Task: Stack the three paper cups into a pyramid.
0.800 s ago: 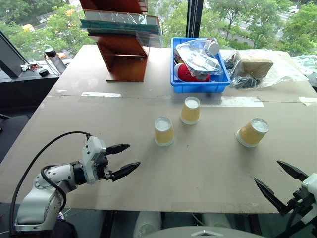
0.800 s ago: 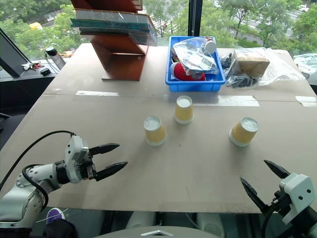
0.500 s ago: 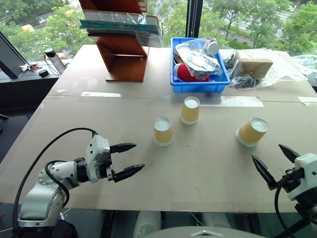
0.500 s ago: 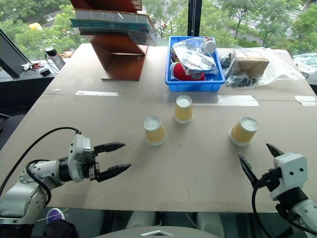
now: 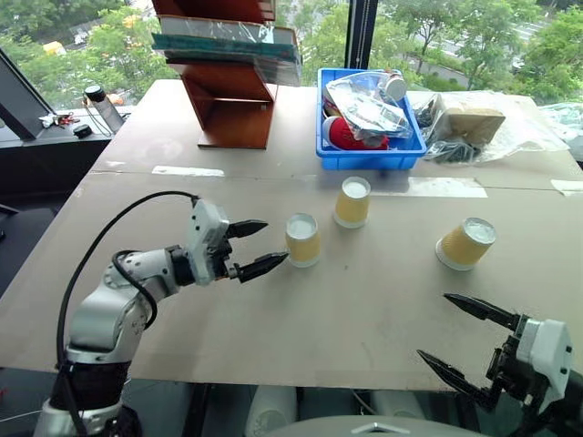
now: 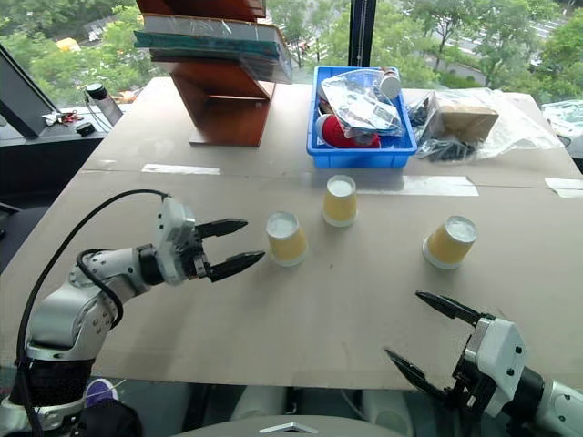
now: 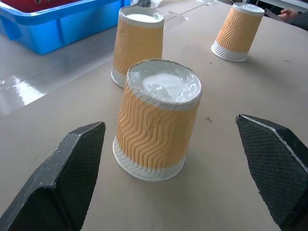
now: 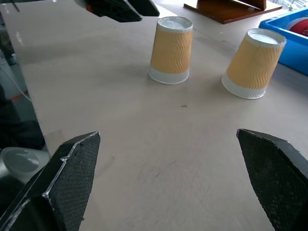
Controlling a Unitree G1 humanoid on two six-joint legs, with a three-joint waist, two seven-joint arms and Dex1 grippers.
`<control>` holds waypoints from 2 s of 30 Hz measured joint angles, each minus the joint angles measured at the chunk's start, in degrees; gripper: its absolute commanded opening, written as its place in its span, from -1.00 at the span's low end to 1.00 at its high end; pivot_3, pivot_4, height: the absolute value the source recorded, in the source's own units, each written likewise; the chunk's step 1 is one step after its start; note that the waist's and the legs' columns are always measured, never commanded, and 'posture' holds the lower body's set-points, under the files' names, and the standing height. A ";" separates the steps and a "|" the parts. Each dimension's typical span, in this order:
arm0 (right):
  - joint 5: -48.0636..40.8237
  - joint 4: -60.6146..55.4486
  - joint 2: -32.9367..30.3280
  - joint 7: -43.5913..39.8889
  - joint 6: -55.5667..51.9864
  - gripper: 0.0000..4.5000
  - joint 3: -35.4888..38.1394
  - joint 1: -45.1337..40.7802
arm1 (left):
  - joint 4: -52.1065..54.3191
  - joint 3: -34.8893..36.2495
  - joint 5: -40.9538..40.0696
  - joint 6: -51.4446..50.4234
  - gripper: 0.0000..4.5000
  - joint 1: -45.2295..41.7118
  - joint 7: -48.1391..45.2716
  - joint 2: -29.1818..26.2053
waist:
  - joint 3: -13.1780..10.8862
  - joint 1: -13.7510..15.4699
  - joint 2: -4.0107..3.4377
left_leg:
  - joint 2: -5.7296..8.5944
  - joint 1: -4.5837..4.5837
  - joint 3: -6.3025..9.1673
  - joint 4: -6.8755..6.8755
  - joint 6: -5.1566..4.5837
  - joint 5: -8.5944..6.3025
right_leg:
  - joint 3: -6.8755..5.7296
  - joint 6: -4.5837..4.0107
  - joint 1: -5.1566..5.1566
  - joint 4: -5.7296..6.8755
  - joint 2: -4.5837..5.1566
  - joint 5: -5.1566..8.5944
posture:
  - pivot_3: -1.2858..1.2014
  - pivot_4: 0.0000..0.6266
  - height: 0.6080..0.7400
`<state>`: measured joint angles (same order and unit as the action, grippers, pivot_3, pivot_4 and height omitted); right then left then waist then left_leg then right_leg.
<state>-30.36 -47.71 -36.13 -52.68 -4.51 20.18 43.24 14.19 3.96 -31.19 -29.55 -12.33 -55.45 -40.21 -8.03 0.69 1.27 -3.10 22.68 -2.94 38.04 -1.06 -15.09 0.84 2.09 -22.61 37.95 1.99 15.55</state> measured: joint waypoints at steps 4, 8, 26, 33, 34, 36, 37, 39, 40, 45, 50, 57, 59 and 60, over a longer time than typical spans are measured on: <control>-0.78 -0.71 0.09 0.28 -0.14 1.00 1.25 0.25 | -4.60 -5.96 3.54 1.25 0.98 -6.09 -1.66 1.12 | -0.01 0.19 0.00 | 0.02 0.05 0.06 0.01 0.00 0.00 | -0.04 0.09 -0.01 0.00 -0.04 -0.05 | 0.03 -0.52 1.00; -0.07 -2.18 2.76 1.35 0.35 1.00 1.36 3.59 | -9.63 -10.03 7.01 3.88 0.98 -9.39 -3.41 2.81 | -0.03 0.15 0.02 | 0.02 0.12 0.08 0.01 0.00 0.00 | -0.03 0.18 -0.04 -0.04 -0.07 -0.08 | 0.03 -0.52 1.00; 5.72 -6.25 8.39 6.55 2.25 1.00 -1.75 9.78 | -20.45 -13.71 11.80 11.93 0.27 -15.90 -14.22 6.24 | -0.06 0.12 0.05 | 0.00 0.13 0.08 0.09 0.00 0.00 | -0.03 0.05 -0.03 -0.01 -0.06 -0.01 | 0.03 -0.52 1.00; 7.10 -6.25 8.38 8.02 2.23 1.00 -3.34 9.69 | -19.25 -15.42 11.97 11.98 0.27 -15.92 -17.13 7.05 | -0.06 0.16 0.05 | 0.01 0.15 0.08 0.13 0.00 0.00 | -0.03 0.06 -0.03 -0.01 -0.06 -0.01 | 0.03 -0.52 1.00; 7.20 -6.27 8.37 8.13 2.23 1.00 -3.58 9.70 | -19.27 -16.03 12.16 12.46 0.27 -15.92 -17.37 7.51 | -0.06 0.15 0.06 | 0.01 0.15 0.09 0.14 0.00 0.00 | -0.04 0.06 -0.03 0.00 -0.06 -0.01 | 0.03 -0.52 1.00; 7.40 -6.42 8.38 8.35 2.23 1.00 -3.63 9.78 | -19.44 -17.15 13.27 13.79 0.27 -16.38 -17.39 8.73 | -0.06 0.19 0.06 | 0.01 0.17 0.09 0.16 0.00 0.00 | -0.04 0.06 -0.02 0.00 -0.06 -0.01 | 0.03 -0.52 1.00; 7.47 -6.60 8.38 8.45 2.23 1.00 -3.72 9.83 | -19.53 -17.87 13.79 14.27 0.27 -16.81 -17.39 9.38 | -0.06 0.23 0.06 | 0.02 0.18 0.10 0.17 0.00 0.00 | -0.05 0.06 -0.02 0.00 -0.06 -0.01 | 0.03 -0.52 1.00; 7.61 -7.45 8.44 8.88 2.23 1.00 -3.95 10.07 | -19.84 -18.79 14.50 15.42 0.27 -17.53 -17.39 10.65 | -0.06 0.18 0.06 | 0.02 0.18 0.09 0.18 0.00 0.00 | -0.03 0.07 -0.02 0.00 -0.07 -0.02 | 0.03 -0.52 1.00; 7.62 -7.67 8.45 9.03 2.23 1.00 -3.97 10.23 | -20.12 -19.27 15.05 15.80 0.27 -17.98 -17.37 10.84 | -0.07 0.15 0.07 | 0.01 0.18 0.11 0.18 0.00 0.00 | -0.04 0.08 -0.02 0.00 -0.08 -0.03 | 0.03 -0.52 1.00; 8.71 -8.44 9.44 10.48 2.24 1.00 -4.50 11.74 | -22.54 -20.01 16.54 18.18 0.27 -19.23 -17.43 11.87 | -0.07 0.11 0.07 | 0.00 0.17 0.13 0.18 0.00 0.00 | -0.04 0.07 -0.02 0.02 -0.11 -0.02 | 0.03 -0.52 1.00; 9.65 -9.81 9.67 11.85 2.19 1.00 -4.88 12.12 | -23.93 -20.30 16.96 18.84 0.65 -20.03 -18.32 12.23 | -0.06 0.13 0.07 | 0.00 0.17 0.10 0.21 0.00 0.00 | -0.03 0.05 -0.01 0.02 -0.09 -0.01 | 0.03 -0.52 1.00; 9.45 -9.87 9.41 14.53 -0.37 1.00 -5.85 8.89 | -23.00 -19.78 15.31 15.59 0.99 -19.25 -19.62 12.00 | -0.07 0.10 0.07 | 0.00 0.17 0.11 0.22 0.00 0.00 | -0.02 0.05 -0.02 0.02 -0.09 -0.01 | 0.03 -0.52 1.00; 8.87 -9.88 9.50 16.12 -2.06 1.00 -5.89 6.61 | -21.21 -19.06 14.87 14.76 0.99 -18.30 -19.20 11.30 | -0.07 0.03 0.08 | -0.01 0.17 0.12 0.23 0.00 0.00 | -0.02 0.06 -0.02 0.04 -0.10 -0.02 | 0.03 -0.52 1.00; 8.60 -9.88 9.54 17.35 -3.28 1.00 -5.99 4.66 | -20.08 -17.95 14.18 14.25 0.99 -17.70 -19.05 10.48 | -0.08 -0.04 0.08 | -0.01 0.17 0.12 0.22 0.00 0.00 | -0.02 0.06 -0.02 0.05 -0.10 -0.02 | 0.03 -0.52 1.00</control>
<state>-21.75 -57.59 -26.59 -35.33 -7.79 14.19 47.90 -5.89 -13.99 -17.01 -15.30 -30.03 -74.51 -29.73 -8.11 0.65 1.35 -3.11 22.85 -2.83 38.26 -1.06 -15.09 0.82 2.15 -22.64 38.00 1.89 15.52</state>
